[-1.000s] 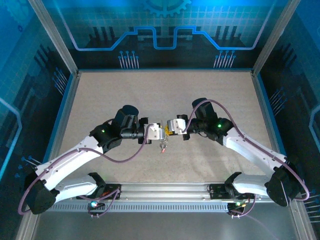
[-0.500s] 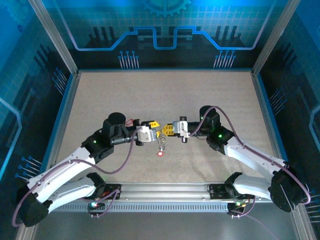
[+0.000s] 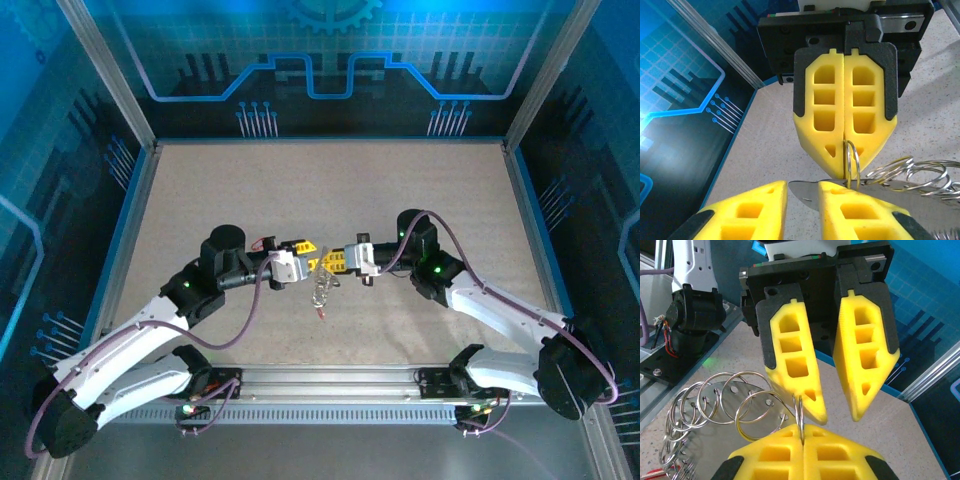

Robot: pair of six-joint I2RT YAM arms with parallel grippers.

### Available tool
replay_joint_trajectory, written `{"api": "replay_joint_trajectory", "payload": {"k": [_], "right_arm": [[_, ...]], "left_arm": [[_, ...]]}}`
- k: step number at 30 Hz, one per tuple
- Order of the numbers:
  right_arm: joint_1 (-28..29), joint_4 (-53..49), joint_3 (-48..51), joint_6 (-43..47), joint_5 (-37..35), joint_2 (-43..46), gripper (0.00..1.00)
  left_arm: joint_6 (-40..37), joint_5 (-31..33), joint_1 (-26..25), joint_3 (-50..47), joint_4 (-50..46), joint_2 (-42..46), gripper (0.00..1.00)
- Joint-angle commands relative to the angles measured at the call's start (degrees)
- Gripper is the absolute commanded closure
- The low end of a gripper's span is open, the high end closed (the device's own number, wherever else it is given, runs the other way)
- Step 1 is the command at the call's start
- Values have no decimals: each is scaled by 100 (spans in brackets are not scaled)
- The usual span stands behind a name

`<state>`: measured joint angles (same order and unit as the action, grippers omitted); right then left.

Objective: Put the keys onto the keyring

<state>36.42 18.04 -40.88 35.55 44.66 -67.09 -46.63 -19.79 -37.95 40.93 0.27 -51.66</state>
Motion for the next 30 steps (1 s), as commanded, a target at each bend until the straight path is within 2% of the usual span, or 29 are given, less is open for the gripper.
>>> {"api": "replay_joint_trajectory", "payload": {"k": [1, 14, 19, 21, 25, 30], "right_arm": [[82, 263, -203, 13, -18, -16, 100], [71, 603, -204, 4, 229, 66, 100], [80, 499, -373, 82, 355, -23, 100], [121, 259, -484, 262, 402, -65, 100], [207, 23, -582, 445, 401, -110, 100], [223, -3, -610, 475, 364, -164, 100]], "left_arm": [[-57, -489, -4, -5, -54, 139, 72], [163, -1249, 254, -225, -13, 543, 64], [176, -1173, 260, -201, 11, 465, 61], [181, -1100, 260, -180, 17, 430, 64], [30, -929, 257, -92, -54, 370, 82], [-45, -1017, 262, -99, -31, 399, 82]]}}
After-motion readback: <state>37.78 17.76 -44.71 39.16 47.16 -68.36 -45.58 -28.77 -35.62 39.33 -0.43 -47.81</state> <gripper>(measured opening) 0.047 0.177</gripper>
